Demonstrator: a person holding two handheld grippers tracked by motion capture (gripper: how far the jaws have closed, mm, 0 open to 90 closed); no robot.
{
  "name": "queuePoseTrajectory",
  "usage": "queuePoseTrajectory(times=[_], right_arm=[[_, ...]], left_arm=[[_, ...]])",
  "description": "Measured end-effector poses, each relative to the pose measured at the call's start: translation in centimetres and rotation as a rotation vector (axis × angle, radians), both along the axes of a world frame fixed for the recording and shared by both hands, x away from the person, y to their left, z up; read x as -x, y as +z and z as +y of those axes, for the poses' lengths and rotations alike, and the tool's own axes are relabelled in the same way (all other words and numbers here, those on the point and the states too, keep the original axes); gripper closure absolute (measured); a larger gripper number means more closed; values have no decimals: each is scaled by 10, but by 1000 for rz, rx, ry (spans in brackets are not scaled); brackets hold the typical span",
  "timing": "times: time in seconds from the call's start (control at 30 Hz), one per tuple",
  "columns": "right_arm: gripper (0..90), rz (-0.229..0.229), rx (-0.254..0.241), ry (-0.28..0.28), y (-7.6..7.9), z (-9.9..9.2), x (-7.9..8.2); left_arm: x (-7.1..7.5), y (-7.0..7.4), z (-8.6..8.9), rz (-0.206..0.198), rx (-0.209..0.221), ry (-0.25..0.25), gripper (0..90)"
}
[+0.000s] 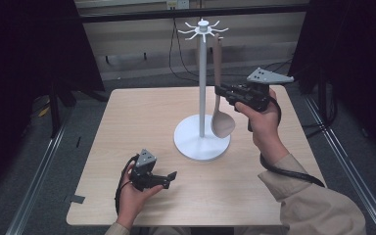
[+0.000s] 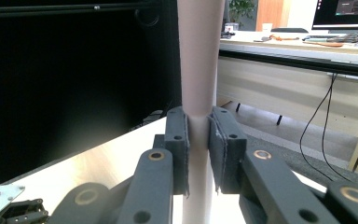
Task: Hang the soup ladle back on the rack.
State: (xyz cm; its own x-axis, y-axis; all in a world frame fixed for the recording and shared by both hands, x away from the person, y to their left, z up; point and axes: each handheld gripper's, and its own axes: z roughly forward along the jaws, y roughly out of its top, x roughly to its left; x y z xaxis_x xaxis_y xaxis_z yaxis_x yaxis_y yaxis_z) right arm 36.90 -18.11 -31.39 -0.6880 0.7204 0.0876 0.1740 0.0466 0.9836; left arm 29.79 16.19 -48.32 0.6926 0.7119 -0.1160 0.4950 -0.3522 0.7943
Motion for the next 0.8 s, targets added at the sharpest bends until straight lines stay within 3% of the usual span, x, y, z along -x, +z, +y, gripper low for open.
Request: queuePoseTrajectory(times=[0.8], right_arm=[[779, -4, 13, -23, 0, 10, -5]], left_arm=[[0, 0, 1, -2, -6, 1, 55]])
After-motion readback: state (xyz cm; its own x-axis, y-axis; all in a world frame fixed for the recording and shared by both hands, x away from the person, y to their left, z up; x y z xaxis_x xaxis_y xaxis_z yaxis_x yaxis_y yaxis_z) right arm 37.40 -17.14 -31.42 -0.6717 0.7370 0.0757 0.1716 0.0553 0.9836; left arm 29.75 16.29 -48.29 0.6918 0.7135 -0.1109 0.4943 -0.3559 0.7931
